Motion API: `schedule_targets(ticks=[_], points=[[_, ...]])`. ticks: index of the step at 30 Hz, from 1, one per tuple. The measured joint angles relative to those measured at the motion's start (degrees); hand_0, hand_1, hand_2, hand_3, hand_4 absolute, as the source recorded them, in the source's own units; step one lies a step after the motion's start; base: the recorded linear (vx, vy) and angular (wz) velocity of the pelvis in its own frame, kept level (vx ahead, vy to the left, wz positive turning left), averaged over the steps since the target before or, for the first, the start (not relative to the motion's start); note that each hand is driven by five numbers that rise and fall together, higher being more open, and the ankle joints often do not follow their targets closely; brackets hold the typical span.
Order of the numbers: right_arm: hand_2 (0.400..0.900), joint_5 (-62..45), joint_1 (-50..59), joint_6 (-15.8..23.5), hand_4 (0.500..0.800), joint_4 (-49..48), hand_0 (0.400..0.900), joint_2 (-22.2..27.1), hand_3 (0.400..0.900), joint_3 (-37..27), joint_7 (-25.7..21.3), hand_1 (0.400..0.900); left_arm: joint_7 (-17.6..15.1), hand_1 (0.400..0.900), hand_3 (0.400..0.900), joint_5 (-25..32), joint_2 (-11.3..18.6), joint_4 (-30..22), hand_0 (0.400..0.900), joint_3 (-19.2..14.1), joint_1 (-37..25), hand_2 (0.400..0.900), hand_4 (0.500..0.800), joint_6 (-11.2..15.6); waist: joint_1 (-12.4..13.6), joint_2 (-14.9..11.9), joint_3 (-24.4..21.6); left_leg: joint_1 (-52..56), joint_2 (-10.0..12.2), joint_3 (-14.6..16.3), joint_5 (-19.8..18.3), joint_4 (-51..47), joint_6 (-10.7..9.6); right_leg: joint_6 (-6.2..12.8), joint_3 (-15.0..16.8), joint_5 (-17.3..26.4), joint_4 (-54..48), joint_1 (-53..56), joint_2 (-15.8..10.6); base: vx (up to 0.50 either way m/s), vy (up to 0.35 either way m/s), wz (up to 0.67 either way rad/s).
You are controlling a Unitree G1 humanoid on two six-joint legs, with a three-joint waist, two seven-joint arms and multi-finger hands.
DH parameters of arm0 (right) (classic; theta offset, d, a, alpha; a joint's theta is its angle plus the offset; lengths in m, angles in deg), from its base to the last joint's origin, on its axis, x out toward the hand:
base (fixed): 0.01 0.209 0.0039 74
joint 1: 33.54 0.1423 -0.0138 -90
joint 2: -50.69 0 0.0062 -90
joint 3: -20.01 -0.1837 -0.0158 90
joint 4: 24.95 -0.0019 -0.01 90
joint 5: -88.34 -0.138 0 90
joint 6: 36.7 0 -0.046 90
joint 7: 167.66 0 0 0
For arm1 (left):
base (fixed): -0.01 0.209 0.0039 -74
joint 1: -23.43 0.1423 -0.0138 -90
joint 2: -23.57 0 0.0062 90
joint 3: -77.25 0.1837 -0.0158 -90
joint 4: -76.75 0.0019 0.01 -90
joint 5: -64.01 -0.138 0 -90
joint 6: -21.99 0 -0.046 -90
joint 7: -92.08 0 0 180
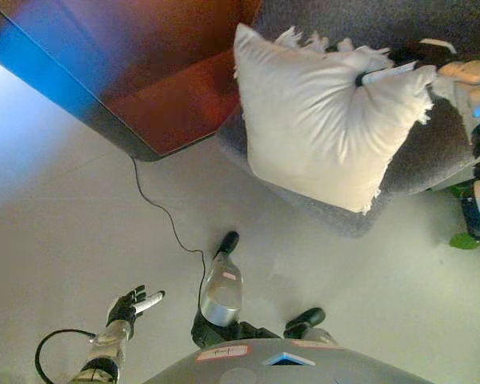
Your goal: Pick up the pillow and put it on the sofa.
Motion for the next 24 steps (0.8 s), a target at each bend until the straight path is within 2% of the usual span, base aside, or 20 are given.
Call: schedule_targets(ticks=[1,2,7,11,14,17,20,24], points=[[0.400,0.51,0.01,-0.51,0.500,0.62,0.400,0.10,0.400,-1.04,-0.53,0.400,0.12,0.900,0.900,0.40,0.00,-0.04,0.900,-0.03,-0.09,0.900,0.800,0.01,-0.04,0.08,0.08,0.01,0.01,0.01,0.00,-0.07,0.00,0.00,-0.03,0.00,-0.05,0.00,-0.04,0.00,0.000,0.00],[0.900,0.55,0.01,-0.89,0.800,1.10,0.900,0.19,0.900,-1.41,-0.88,0.900,0.30,0.900,0.900,0.94,-0.01,-0.29,0.900,-0.01,-0.22,0.900,0.800,0.00,-0.19,0.12,0.10,0.06,0.00,0.03,0.00,-0.16,0.00,0.00,0.03,0.00,-0.10,-0.04,-0.03,0.00,0.000,0.00],[0.900,2.08,0.13,-4.96,0.800,1.60,0.900,1.91,0.900,-1.40,-4.12,0.900,1.30,0.900,0.900,1.34,0.00,-1.00,0.900,-0.09,-1.67,0.900,0.800,0.01,-0.86,0.33,0.21,0.44,-0.01,0.08,0.01,-0.37,0.01,0.01,0.05,0.00,-0.26,0.30,0.27,0.01,0.005,-0.05],[0.900,2.95,1.64,-6.22,0.800,1.63,0.900,2.09,0.900,-1.39,-6.16,0.900,1.48,0.900,0.900,1.33,0.00,-0.11,0.900,-0.09,-1.70,0.900,0.800,-0.04,-1.80,0.31,0.24,2.61,0.14,0.85,0.00,-0.71,0.02,0.02,0.67,0.01,-0.63,1.92,0.39,0.01,0.017,-0.14],[0.900,2.94,3.79,-6.34,0.800,1.58,0.900,2.28,0.900,-1.40,-6.31,0.900,1.46,0.900,0.900,1.33,-0.01,0.94,0.900,-0.09,-1.55,0.900,0.800,-0.09,-3.19,0.29,0.24,4.51,0.35,1.58,-0.03,-1.21,0.04,0.02,1.38,0.02,-0.72,3.05,0.43,0.04,0.028,-0.17],[0.900,2.99,4.48,-6.46,0.800,1.58,0.900,3.72,0.900,-1.40,-6.31,0.900,1.37,0.900,0.900,1.30,-0.01,0.99,0.900,-0.09,-1.56,0.900,0.800,-0.19,-3.44,0.01,0.13,5.96,0.46,2.69,-0.05,-1.59,0.05,0.10,2.08,0.23,-1.15,3.90,0.42,0.06,0.018,-0.14],[0.900,3.00,4.49,-6.49,0.800,1.58,0.900,4.54,0.900,-1.40,-6.27,0.900,1.24,0.900,0.900,1.21,-0.01,1.38,0.900,-0.11,-1.29,0.900,0.800,-0.38,-3.47,-0.81,-0.34,7.01,0.57,3.54,-0.06,-1.98,0.06,0.16,3.13,0.61,-1.59,4.10,0.42,0.03,0.002,-0.11],[0.900,2.94,4.49,-6.49,0.800,1.59,0.900,4.63,0.900,-1.40,-5.92,0.900,1.16,0.900,0.900,1.03,-0.01,1.48,0.900,-0.14,-0.75,0.900,0.800,-1.13,-4.79,-2.31,-1.57,7.37,0.63,4.60,-0.07,-2.13,0.10,0.13,3.75,1.56,-2.89,4.27,0.69,-0.01,0.020,-0.16]])
